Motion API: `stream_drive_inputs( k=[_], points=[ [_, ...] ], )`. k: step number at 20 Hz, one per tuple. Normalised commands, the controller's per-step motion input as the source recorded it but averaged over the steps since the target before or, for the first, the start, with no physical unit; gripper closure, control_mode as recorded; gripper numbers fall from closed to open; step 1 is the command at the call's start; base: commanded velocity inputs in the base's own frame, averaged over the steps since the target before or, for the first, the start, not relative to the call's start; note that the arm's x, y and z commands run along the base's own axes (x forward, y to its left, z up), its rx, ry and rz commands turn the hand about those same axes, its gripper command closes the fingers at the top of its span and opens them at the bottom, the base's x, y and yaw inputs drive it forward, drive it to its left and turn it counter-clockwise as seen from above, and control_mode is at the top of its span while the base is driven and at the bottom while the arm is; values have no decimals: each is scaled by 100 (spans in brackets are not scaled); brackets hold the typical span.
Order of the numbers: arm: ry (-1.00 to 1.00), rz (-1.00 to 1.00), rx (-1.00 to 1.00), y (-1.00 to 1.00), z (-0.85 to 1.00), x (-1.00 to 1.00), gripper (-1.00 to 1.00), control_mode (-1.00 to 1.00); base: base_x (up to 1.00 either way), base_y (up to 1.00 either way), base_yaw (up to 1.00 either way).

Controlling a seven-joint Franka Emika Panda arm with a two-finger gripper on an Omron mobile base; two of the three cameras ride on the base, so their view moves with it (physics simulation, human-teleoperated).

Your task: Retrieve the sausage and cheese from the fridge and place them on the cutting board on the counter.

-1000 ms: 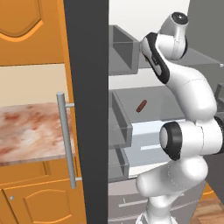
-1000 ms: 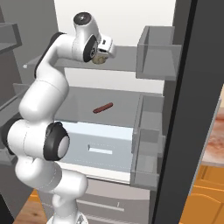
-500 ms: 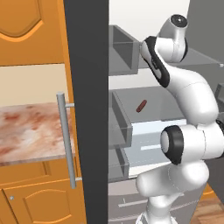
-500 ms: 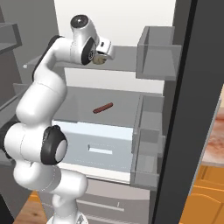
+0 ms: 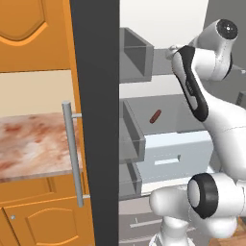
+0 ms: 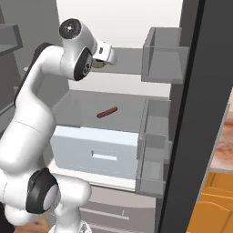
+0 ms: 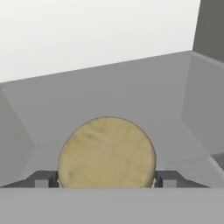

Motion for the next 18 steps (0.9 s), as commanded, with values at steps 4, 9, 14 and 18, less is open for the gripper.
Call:
stream_drive_inputs(
  k=[4,9,14,18],
  points=[
    [-2,0,0,-13,49,-100,100,-100,0,0,0],
    [0,0,-1,-5,17,-100,100,-100,0,0,0],
    [0,0,-3,7,-4,-100,100,-100,0,0,0],
    [0,0,-2,20,-8,-94,100,-100,0,0,0]
  ],
)
